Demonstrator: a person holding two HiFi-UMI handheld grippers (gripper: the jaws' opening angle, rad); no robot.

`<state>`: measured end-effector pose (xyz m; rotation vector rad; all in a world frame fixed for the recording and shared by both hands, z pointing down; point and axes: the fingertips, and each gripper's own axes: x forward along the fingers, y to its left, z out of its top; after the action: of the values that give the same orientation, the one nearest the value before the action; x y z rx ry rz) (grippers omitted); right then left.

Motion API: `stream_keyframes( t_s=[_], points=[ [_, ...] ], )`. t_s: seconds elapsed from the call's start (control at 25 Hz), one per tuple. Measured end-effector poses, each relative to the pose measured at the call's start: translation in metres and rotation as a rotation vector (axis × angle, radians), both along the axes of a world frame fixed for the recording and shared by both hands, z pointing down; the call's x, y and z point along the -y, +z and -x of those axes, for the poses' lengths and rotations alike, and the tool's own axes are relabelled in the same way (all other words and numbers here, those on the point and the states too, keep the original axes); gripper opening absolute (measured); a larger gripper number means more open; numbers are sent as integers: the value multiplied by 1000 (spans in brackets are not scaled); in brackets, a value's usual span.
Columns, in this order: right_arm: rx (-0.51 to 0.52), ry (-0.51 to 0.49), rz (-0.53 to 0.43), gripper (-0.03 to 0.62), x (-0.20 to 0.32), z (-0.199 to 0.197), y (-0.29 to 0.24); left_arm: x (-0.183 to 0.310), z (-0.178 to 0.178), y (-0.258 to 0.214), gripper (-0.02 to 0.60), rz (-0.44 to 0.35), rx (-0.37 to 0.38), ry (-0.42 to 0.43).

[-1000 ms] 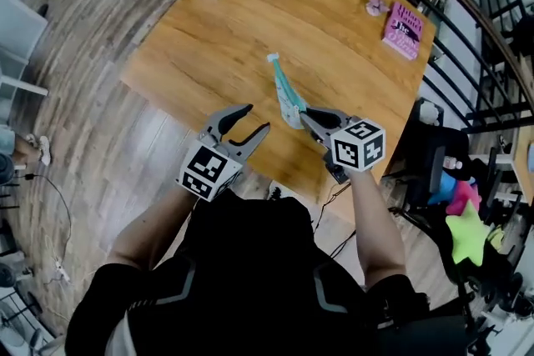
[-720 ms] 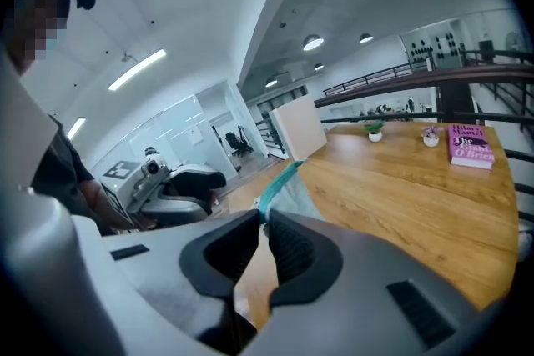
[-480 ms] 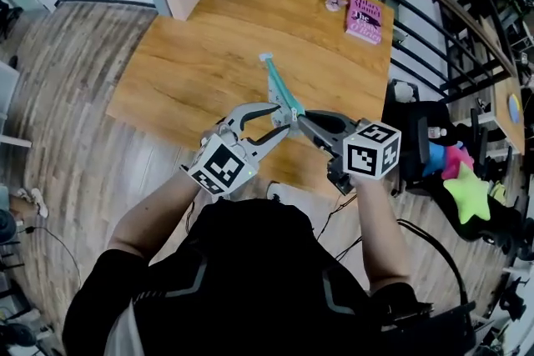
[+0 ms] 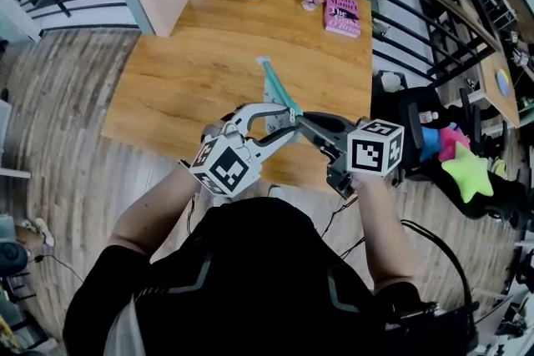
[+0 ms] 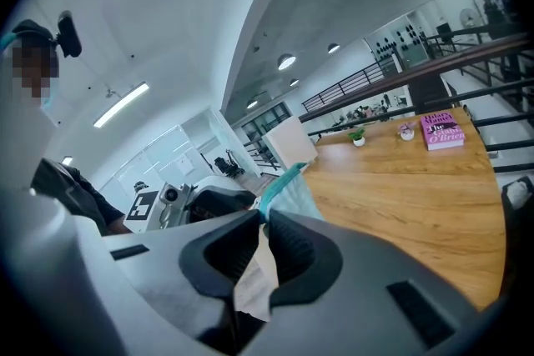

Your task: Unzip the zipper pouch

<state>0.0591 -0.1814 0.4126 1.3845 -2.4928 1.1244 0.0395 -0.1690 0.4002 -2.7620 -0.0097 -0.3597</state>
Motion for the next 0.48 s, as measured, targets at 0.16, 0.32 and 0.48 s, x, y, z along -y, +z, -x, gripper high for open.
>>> stream_keyframes(
  t_s=[0.16,0.32,0.48],
  points=[
    [4,-16,11,46,-4,0,-4,-2,-1,-5,143,-16,-6,41],
    [-15,-48,2,46,-8,-1,-7,-3,-2,-10,117,0,-25,64],
    [-10,-56,-4,46,-10,-1,-6,4,5,-20,73,123,-99,0]
  ],
)
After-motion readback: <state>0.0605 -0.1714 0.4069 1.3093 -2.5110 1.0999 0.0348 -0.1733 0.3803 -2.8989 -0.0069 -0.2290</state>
